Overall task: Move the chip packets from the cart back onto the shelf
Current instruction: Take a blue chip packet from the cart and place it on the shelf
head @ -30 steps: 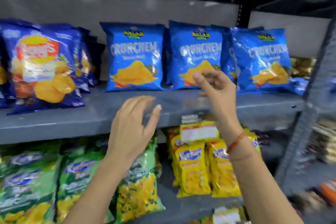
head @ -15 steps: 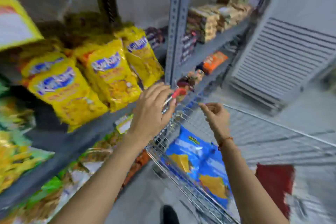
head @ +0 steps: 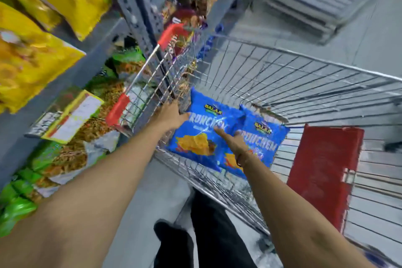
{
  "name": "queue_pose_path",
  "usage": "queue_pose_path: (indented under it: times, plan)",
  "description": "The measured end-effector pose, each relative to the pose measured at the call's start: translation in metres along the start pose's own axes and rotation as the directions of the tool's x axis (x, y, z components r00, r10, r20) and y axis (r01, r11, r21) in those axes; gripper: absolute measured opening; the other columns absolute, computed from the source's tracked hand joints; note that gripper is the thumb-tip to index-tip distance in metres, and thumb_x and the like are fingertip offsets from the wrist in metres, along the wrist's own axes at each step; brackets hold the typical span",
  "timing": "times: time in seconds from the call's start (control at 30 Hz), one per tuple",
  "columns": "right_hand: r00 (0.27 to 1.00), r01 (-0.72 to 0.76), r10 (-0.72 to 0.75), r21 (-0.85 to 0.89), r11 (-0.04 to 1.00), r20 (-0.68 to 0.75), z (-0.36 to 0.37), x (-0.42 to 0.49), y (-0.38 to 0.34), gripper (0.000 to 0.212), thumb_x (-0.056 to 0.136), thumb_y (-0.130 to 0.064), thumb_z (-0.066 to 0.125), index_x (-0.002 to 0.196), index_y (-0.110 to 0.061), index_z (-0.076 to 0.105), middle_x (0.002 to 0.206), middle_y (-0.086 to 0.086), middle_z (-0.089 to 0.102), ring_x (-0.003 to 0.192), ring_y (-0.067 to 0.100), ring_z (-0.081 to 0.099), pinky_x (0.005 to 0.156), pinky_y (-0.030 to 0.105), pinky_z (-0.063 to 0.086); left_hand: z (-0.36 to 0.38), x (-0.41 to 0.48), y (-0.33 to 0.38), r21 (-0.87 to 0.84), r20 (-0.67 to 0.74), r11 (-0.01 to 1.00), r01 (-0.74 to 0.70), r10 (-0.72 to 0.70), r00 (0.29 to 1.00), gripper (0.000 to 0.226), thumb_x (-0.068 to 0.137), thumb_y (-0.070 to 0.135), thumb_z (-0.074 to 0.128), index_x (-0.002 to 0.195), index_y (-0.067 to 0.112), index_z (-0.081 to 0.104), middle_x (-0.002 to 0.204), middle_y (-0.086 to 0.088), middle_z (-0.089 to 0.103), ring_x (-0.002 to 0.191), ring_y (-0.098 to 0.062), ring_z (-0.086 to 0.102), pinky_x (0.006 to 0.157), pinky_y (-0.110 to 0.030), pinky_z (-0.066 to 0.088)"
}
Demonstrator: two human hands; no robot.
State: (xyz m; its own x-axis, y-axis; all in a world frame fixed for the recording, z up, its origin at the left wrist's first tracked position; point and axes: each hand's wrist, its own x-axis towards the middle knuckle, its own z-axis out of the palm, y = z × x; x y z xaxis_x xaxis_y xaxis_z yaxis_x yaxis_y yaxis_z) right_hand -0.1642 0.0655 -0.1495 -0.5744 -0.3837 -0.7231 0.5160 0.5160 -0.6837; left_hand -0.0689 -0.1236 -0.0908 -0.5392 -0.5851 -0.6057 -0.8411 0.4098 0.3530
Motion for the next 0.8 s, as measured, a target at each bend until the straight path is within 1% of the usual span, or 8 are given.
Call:
queue_pose_path:
  times: [0.1,0.17,0.2,0.3,0.43,0.57,0.7,0.8]
  plan:
    - [0.999,-0.030,0.033,0.095,0.995,-0.028,0.014,0.026,0.014,0.078,0.065,-0.037,0.086,0.128,-0.002,0.056,0.125,0.010,0.066,0.107,0.019,0.064,0.091,0.029,0.056,0.018,0.036,-0.006,-0.004,0.065,0.997,0.074,-0.073,0.995,0.067,0.089,0.043,0.053,0.140,0.004,0.031,0.145,-0.023,0.037,0.130,-0.038,0.038,0.103,-0.044,0.036]
    - [0.996,-0.080,0.084,0.085,0.993,-0.042,0.023,0.033,0.016,0.115,0.051,-0.058,0.085,0.143,-0.006,0.038,0.140,0.010,0.054,0.125,0.027,0.054,0.107,0.045,0.044,0.032,0.055,-0.011,-0.034,0.120,0.990,0.139,-0.134,0.984,0.071,0.090,0.046,0.048,0.144,0.007,0.023,0.149,-0.021,0.030,0.133,-0.038,0.033,0.106,-0.045,0.032]
    - [0.992,-0.107,0.112,0.079,0.991,-0.058,0.027,0.035,0.015,0.119,0.056,-0.057,0.083,0.148,-0.008,0.027,0.147,0.010,0.047,0.132,0.030,0.048,0.111,0.048,0.039,0.040,0.063,-0.014,-0.053,0.161,0.984,0.171,-0.160,0.974,0.072,0.091,0.047,0.046,0.145,0.008,0.019,0.150,-0.020,0.028,0.134,-0.037,0.031,0.107,-0.045,0.031]
    - [0.979,-0.132,0.145,0.096,0.987,-0.146,0.033,0.053,0.025,0.114,0.069,-0.045,0.081,0.152,-0.009,0.013,0.153,0.009,0.037,0.138,0.032,0.040,0.114,0.046,0.034,0.068,0.079,-0.026,-0.126,0.273,0.957,0.263,-0.221,0.936,0.078,0.090,0.050,0.046,0.146,0.007,0.014,0.153,-0.018,0.024,0.135,-0.037,0.031,0.108,-0.046,0.031]
    - [0.967,-0.157,0.182,0.143,0.977,-0.180,0.030,0.068,0.029,0.114,0.068,-0.043,0.083,0.151,-0.011,0.013,0.148,0.005,0.040,0.133,0.028,0.044,0.108,0.041,0.039,0.086,0.087,-0.035,-0.256,0.410,0.880,0.401,-0.277,0.869,0.094,0.080,0.066,0.044,0.146,0.010,0.008,0.154,-0.014,0.022,0.134,-0.036,0.033,0.108,-0.050,0.032]
    - [0.968,-0.086,0.131,0.208,0.974,-0.213,0.029,0.065,0.023,0.094,0.059,-0.037,0.089,0.137,-0.009,0.044,0.130,0.004,0.058,0.119,0.028,0.058,0.099,0.039,0.048,0.079,0.086,-0.036,-0.299,0.493,0.852,0.429,-0.247,0.834,0.115,0.056,0.087,0.044,0.145,0.018,0.022,0.152,-0.007,0.031,0.132,-0.033,0.037,0.108,-0.052,0.030]
    - [0.981,-0.014,0.054,0.211,0.977,-0.184,0.021,0.046,-0.002,0.095,0.073,-0.025,0.082,0.147,-0.003,0.027,0.137,0.009,0.047,0.120,0.028,0.052,0.094,0.038,0.051,0.055,0.059,-0.016,-0.443,0.458,0.809,0.387,-0.167,0.873,0.087,0.078,0.069,0.046,0.142,0.013,0.029,0.144,-0.004,0.043,0.124,-0.027,0.047,0.093,-0.040,0.041]
    - [0.985,0.110,-0.072,0.242,0.964,-0.159,0.011,0.028,-0.030,0.074,0.071,-0.021,0.084,0.132,-0.006,0.045,0.123,0.006,0.059,0.107,0.027,0.061,0.091,0.042,0.053,0.032,0.038,-0.001,-0.606,0.341,0.749,0.267,-0.059,0.938,0.068,0.083,0.058,0.050,0.128,0.007,0.044,0.128,-0.002,0.055,0.101,-0.021,0.061,0.082,-0.034,0.050]
